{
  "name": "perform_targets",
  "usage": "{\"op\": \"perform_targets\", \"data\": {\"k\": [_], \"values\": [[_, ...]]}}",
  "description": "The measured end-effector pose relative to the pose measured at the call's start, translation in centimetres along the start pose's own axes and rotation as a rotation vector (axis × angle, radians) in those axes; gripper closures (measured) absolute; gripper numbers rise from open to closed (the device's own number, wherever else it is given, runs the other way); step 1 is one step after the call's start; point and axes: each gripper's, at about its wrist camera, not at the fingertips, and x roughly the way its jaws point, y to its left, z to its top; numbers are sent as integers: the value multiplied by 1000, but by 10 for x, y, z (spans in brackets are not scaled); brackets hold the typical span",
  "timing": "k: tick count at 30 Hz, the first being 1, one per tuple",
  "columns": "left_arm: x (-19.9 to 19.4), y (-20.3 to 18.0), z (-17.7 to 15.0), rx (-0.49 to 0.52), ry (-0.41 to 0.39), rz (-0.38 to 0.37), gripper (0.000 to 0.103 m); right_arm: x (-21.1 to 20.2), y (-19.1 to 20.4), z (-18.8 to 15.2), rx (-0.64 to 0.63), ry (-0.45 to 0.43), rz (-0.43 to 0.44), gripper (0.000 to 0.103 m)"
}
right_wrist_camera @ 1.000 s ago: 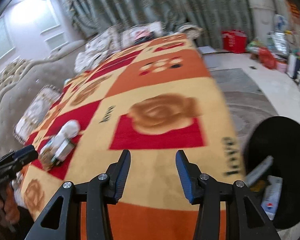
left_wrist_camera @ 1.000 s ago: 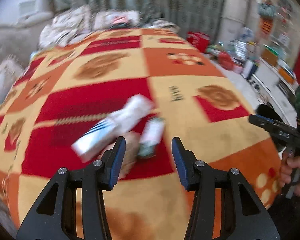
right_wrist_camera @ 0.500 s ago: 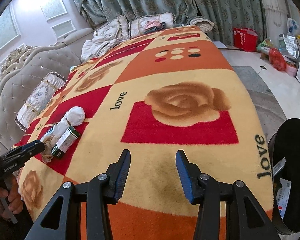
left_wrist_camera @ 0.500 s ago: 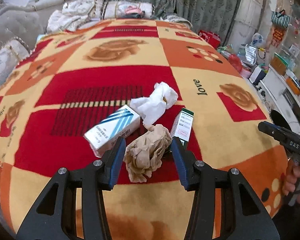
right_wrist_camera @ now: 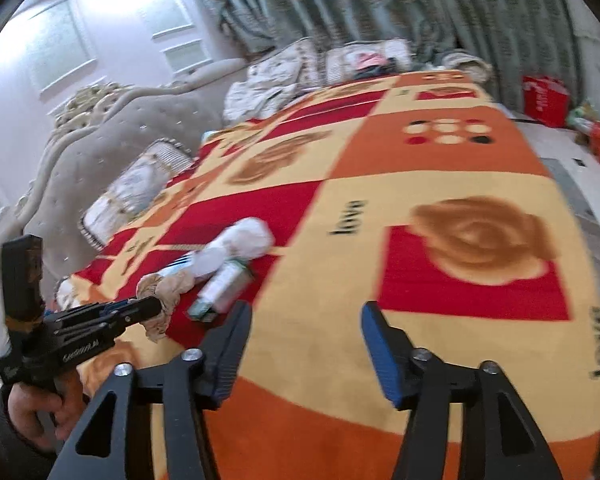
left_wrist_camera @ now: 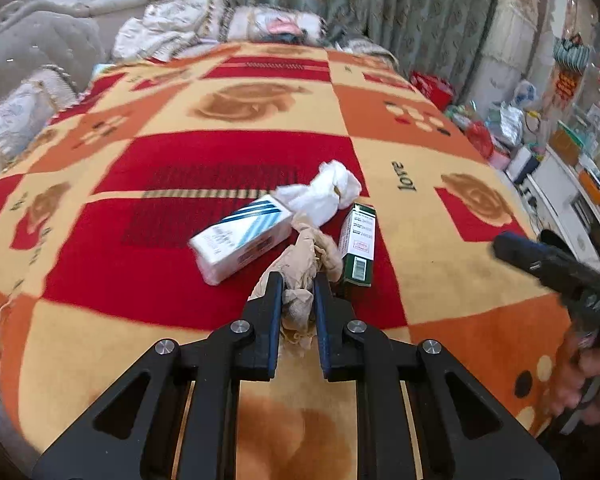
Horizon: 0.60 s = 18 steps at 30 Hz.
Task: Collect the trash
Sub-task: 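Return to the blanket and grasp the crumpled tan wrapper with the left tool, then grasp the small green-white bottle box with the right tool while the left tool holds the wrapper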
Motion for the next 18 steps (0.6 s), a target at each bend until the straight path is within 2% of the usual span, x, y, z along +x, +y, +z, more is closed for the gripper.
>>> {"op": "perform_targets", "data": {"k": [3,8,12,16,18], "values": [[-18,5,-13,-36,-37,35,90,18,22,-1,1,16,29,40],[-32,13,-17,-48,-103,92,90,57,58,5,17,44,0,40],[-28,22,-16,-70,-88,68,90,81,79,11,-6,63,-18,40],[-29,24,-16,-72,-89,42,90,102,90,11,-64,114,-102,41],[-30,24,-16,-72,-85,23,90,108,90,10,-77,124,-118,56]]}}
